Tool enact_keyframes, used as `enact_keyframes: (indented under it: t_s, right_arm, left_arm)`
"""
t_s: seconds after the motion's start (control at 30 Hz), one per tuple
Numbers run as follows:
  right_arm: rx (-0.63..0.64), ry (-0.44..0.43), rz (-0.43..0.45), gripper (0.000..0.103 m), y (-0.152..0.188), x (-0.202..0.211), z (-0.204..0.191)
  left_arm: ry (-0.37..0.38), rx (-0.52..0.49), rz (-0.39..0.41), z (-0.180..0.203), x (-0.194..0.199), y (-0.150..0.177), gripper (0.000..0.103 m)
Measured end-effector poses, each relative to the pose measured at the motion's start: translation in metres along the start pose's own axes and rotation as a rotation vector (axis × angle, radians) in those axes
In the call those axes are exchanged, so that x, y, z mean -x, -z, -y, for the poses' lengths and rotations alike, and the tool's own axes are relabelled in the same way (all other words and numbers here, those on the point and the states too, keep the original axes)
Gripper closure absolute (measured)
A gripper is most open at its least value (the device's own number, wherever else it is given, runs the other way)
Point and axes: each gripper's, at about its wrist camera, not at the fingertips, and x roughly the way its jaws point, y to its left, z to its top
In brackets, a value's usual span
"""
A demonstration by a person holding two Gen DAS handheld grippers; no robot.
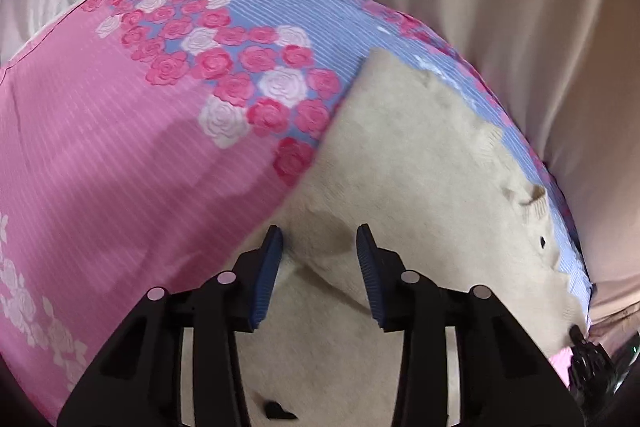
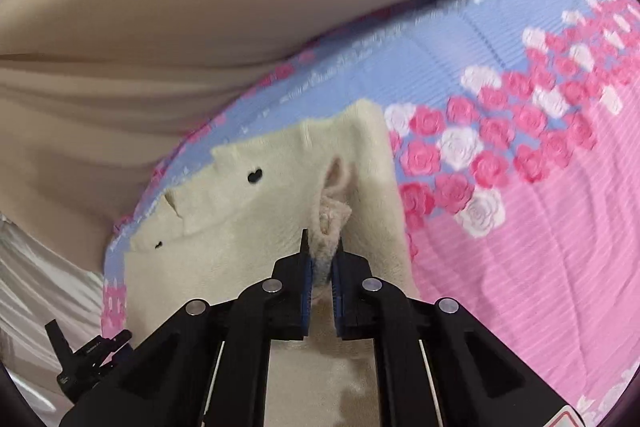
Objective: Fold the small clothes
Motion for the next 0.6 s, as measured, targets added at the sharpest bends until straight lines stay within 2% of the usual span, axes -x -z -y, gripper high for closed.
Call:
enact_keyframes:
  t_s: [0.03, 0.07, 0.1, 0.13, 0.2, 0.27, 0.3, 0.5, 0.6]
  right_arm:
    - [0.026, 0.034, -0.015, 0.090, 0.002, -0.004, 0.001]
    - [0.067, 0.107, -0.066, 0.088, 0.007, -0.013, 0.005]
    - [0.091, 0.155, -0.099, 0.079, 0.012, -0.016, 0.009]
    - [0.103, 0.157, -0.100, 0.077, 0.017, -0.011, 0.012]
    - [0.111, 0.151, -0.080, 0.072, 0.030, 0.015, 0.017]
    - [0.112, 0.155, -0.086, 0.062, 0.047, 0.038, 0.025]
    - [0.098, 0.156, -0.097, 0.059, 0.059, 0.051, 0.034]
    - [0.030, 0.140, -0.252, 0.058, 0.149, 0.102, 0.074]
    - [0.017, 0.143, -0.325, 0.055, 0.195, 0.121, 0.084]
  left_arm:
    - [-0.005, -0.008, -0.010, -0.004, -0.002, -0.001, 0.066]
    - [-0.002, -0.021, -0.014, -0.007, -0.002, -0.001, 0.066]
    - [0.002, -0.032, -0.016, -0.009, 0.003, -0.001, 0.064]
    - [0.000, -0.042, -0.020, -0.011, 0.010, 0.000, 0.061]
    - [0.007, -0.061, -0.007, -0.020, 0.032, 0.005, 0.044]
    - [0.006, -0.072, 0.012, -0.035, 0.054, 0.019, 0.035]
    - [-0.012, -0.078, 0.006, -0.047, 0.063, 0.029, 0.034]
    - [-0.078, -0.116, -0.139, -0.107, 0.094, 0.107, 0.034]
    - [-0.042, -0.097, -0.236, -0.128, 0.105, 0.144, 0.032]
